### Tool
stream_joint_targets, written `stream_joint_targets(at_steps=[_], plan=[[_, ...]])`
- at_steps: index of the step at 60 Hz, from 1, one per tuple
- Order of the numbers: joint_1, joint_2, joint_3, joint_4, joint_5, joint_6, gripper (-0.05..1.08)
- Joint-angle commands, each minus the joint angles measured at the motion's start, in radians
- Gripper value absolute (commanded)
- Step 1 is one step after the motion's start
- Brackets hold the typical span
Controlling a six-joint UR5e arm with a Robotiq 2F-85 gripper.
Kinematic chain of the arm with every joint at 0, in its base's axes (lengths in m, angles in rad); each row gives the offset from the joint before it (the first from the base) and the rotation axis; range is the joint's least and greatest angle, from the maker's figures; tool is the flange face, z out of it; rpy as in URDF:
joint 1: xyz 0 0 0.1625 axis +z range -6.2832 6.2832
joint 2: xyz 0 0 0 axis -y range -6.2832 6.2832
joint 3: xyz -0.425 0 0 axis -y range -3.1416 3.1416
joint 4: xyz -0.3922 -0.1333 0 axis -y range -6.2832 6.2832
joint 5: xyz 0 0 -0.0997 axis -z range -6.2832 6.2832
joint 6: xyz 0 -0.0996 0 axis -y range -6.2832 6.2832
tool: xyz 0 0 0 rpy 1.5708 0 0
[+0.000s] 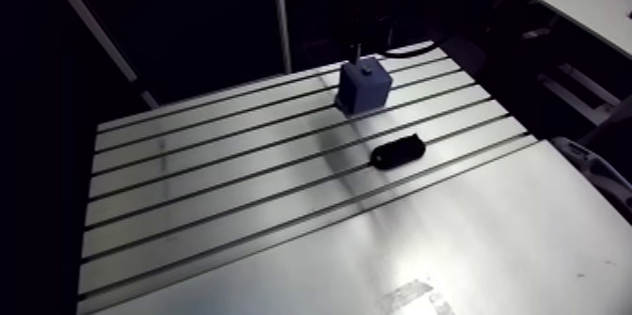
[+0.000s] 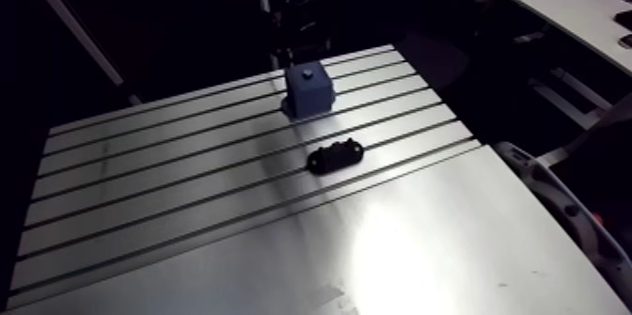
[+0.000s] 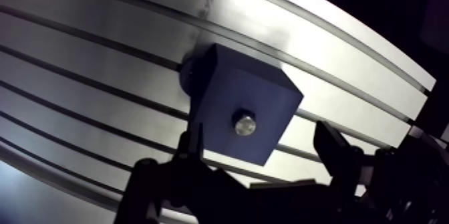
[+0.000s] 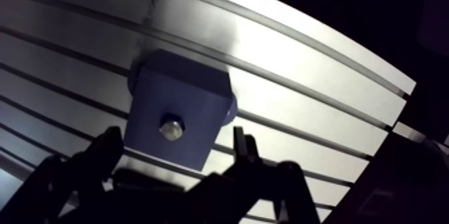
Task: Pick up the M10 bolt and insert it into the hex recess until seated.
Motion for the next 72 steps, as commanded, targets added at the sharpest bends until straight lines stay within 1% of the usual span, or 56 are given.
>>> stream_joint_targets(at_steps=[1,3,4,9,11,17,18,20,21,22,23,24,25,26,27,28,30,31,33,35,36,37,38,39,41,43,45,53,58,65,72], plan=[[0.000,-0.025,-0.003,-0.001,0.029,0.102,0.02],[0.003,-0.030,-0.002,0.003,0.028,0.128,0.02],[0.005,-0.035,-0.003,0.007,0.020,0.162,0.02],[0.004,-0.045,-0.005,0.022,0.020,0.238,0.02],[0.004,-0.056,-0.008,0.054,0.017,0.304,0.02],[0.004,-0.058,-0.016,0.084,0.017,0.347,0.02],[0.004,-0.057,-0.024,0.105,0.017,0.370,0.05],[0.004,-0.057,-0.024,0.105,0.017,0.370,0.05],[0.002,-0.057,-0.027,0.113,0.017,0.381,0.09],[0.002,-0.057,-0.027,0.113,0.017,0.381,0.09],[0.002,-0.056,-0.032,0.118,0.017,0.392,0.14],[0.002,-0.056,-0.032,0.118,0.017,0.392,0.14],[0.002,-0.057,-0.035,0.120,0.016,0.401,0.21],[0.002,-0.057,-0.035,0.120,0.016,0.401,0.21],[0.002,-0.058,-0.037,0.118,0.014,0.405,0.31],[0.002,-0.058,-0.037,0.118,0.014,0.405,0.31],[0.002,-0.058,-0.040,0.117,0.012,0.409,0.54],[0.002,-0.058,-0.040,0.117,0.012,0.409,0.54],[0.002,-0.057,-0.037,0.112,0.012,0.408,0.86],[0.002,-0.057,-0.037,0.112,0.012,0.408,0.86],[0.002,-0.056,-0.035,0.110,0.011,0.407,0.96],[0.002,-0.056,-0.035,0.110,0.011,0.407,0.96],[0.001,-0.055,-0.032,0.108,0.011,0.407,1.01],[0.001,-0.055,-0.032,0.108,0.011,0.407,1.01],[0.000,-0.049,-0.033,0.109,0.009,0.407,1.05],[-0.001,-0.046,-0.033,0.110,0.012,0.406,1.07],[-0.002,-0.045,-0.029,0.108,0.010,0.407,1.07],[-0.003,-0.042,-0.022,0.095,0.012,0.409,1.07],[-0.003,-0.039,-0.017,0.074,0.009,0.409,1.07],[-0.003,-0.037,-0.009,0.060,0.011,0.410,1.07],[-0.004,-0.035,0.007,0.033,0.018,0.412,1.07]])
